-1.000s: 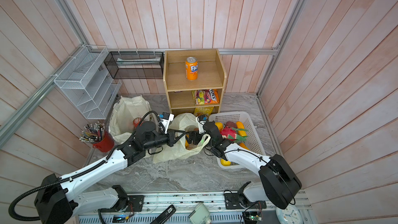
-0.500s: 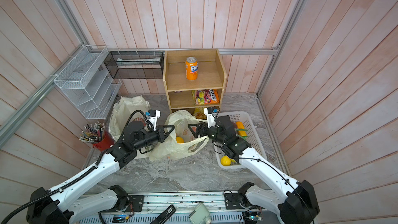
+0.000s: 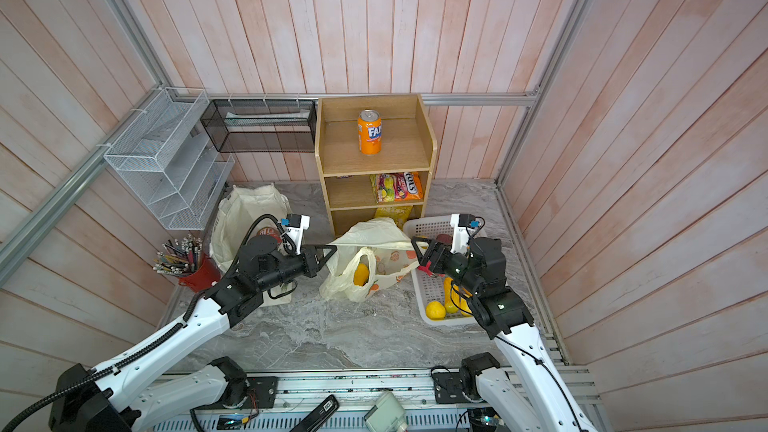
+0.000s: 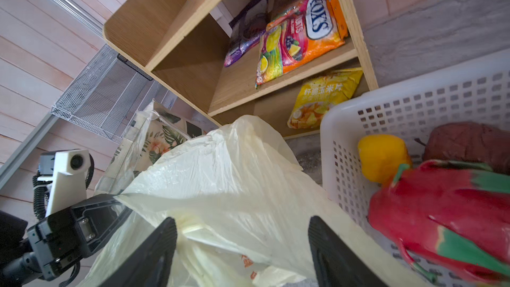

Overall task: Place the mixed food into the grocery bags and tie them
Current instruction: 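Move the right gripper back over the fruit basket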

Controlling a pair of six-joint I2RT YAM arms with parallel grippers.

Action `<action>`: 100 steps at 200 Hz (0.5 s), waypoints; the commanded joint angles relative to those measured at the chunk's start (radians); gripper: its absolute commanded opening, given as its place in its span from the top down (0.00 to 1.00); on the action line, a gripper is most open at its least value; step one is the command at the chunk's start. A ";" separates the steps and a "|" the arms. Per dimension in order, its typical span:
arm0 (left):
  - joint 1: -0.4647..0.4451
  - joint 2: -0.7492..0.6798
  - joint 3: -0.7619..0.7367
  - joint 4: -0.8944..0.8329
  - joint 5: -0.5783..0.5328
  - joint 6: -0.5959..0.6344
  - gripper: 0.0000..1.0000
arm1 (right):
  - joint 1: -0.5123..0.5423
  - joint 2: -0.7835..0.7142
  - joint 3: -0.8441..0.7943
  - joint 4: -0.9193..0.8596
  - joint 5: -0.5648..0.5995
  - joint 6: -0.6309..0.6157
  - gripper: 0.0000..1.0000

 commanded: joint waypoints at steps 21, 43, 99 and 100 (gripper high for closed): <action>0.021 0.003 -0.009 -0.007 -0.047 0.021 1.00 | -0.044 -0.007 -0.029 0.016 -0.348 -0.062 0.25; 0.024 0.017 -0.008 0.008 -0.042 0.025 1.00 | -0.011 -0.012 -0.003 0.092 -0.534 -0.074 0.25; 0.048 0.038 -0.002 0.022 -0.038 0.041 1.00 | 0.010 -0.082 0.046 0.214 -0.548 -0.027 0.25; 0.049 0.038 -0.002 0.023 -0.037 0.042 1.00 | 0.010 -0.084 0.046 0.216 -0.544 -0.024 0.25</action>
